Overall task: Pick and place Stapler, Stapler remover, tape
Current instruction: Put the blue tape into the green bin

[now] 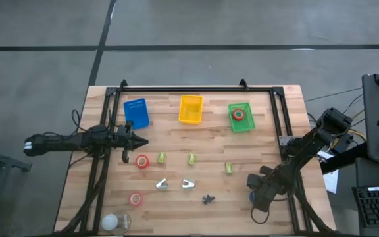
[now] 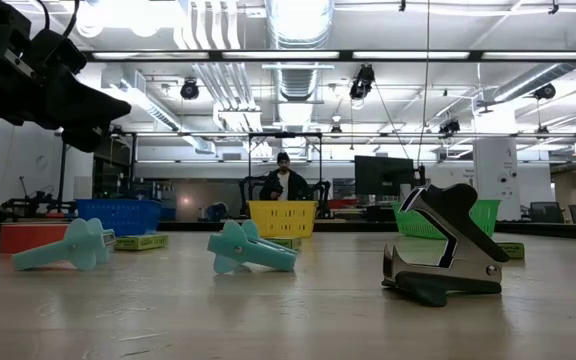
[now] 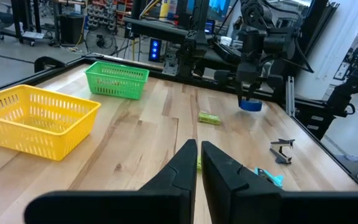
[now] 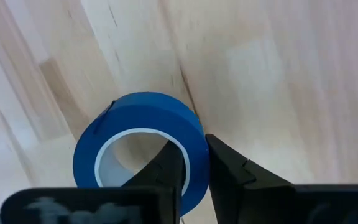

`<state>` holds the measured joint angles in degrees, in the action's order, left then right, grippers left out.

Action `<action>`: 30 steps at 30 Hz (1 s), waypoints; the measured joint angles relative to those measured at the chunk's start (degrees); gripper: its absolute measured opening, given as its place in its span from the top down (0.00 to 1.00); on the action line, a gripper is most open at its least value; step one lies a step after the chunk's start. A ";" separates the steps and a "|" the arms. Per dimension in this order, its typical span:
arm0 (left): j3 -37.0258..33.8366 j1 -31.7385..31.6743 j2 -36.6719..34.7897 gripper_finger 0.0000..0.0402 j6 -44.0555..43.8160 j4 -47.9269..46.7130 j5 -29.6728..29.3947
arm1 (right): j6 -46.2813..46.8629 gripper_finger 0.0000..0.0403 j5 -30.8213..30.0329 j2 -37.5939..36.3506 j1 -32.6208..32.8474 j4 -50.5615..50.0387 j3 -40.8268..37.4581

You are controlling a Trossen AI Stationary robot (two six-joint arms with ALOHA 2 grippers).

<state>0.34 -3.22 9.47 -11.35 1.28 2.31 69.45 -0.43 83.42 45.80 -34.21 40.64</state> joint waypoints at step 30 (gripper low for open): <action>0.00 -0.02 0.00 0.94 0.00 0.00 0.00 | -24.89 0.88 -11.67 -28.46 -34.01 -0.32 0.03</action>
<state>0.34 -3.24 9.47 -11.35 1.28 2.31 44.56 -12.10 54.95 11.79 -34.52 40.67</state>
